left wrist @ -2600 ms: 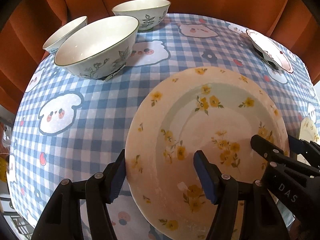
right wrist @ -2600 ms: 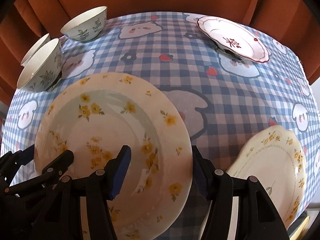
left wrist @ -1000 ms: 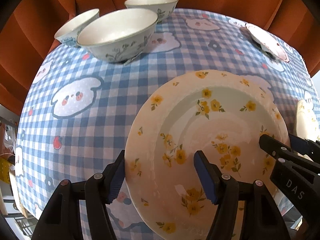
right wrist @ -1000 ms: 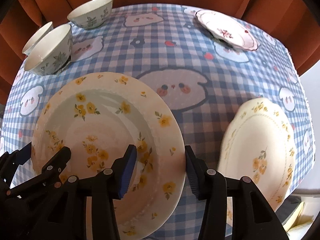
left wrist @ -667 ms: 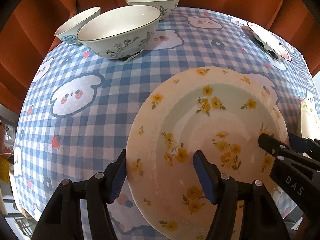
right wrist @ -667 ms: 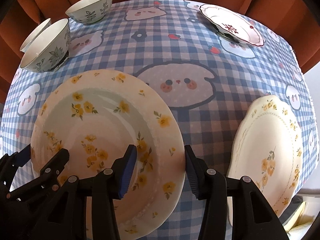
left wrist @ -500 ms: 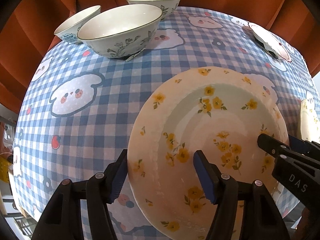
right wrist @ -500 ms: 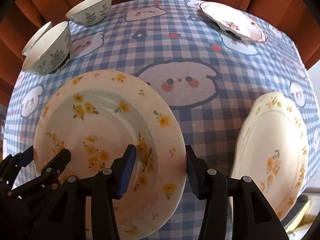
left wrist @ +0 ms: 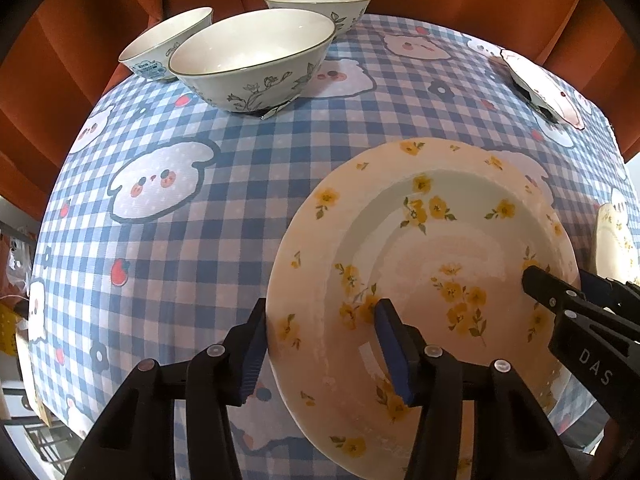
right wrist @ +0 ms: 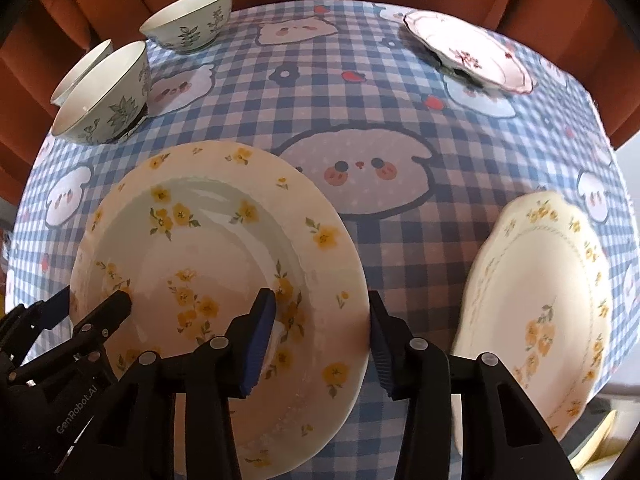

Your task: Organize plates and bowls

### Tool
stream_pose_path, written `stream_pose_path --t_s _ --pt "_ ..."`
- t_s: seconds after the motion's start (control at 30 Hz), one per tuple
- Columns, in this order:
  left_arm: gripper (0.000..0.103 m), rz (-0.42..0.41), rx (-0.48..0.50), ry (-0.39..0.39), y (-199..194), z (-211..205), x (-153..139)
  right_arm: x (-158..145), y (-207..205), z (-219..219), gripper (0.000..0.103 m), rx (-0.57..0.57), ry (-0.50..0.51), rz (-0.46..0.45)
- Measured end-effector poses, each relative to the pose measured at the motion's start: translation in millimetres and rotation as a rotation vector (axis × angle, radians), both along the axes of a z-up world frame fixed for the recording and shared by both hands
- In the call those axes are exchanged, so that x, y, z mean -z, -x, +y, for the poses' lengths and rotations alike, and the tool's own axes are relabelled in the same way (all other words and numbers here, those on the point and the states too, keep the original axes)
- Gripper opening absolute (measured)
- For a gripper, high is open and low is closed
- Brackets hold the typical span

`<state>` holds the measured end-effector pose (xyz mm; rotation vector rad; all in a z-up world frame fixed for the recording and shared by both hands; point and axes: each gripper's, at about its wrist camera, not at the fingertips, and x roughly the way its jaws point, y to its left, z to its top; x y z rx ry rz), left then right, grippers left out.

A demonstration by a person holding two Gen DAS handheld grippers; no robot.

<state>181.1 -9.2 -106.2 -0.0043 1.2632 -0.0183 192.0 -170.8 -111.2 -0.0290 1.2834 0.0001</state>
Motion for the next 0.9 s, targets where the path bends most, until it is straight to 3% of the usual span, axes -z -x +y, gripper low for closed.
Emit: stream_pose_path --t_s 0.53,0.9 --pt "0.053 -0.028 -0.012 0.031 13.5 -23.3 -36.3 -42.7 15.9 -24.4 0.046 0.017 0.008 -0.044" --pt "0.053 -0.071 -0.045 0.020 23.3 -80.9 -53.4 -59.3 19.7 -81.5 0.046 -0.015 -0.025 -0.067"
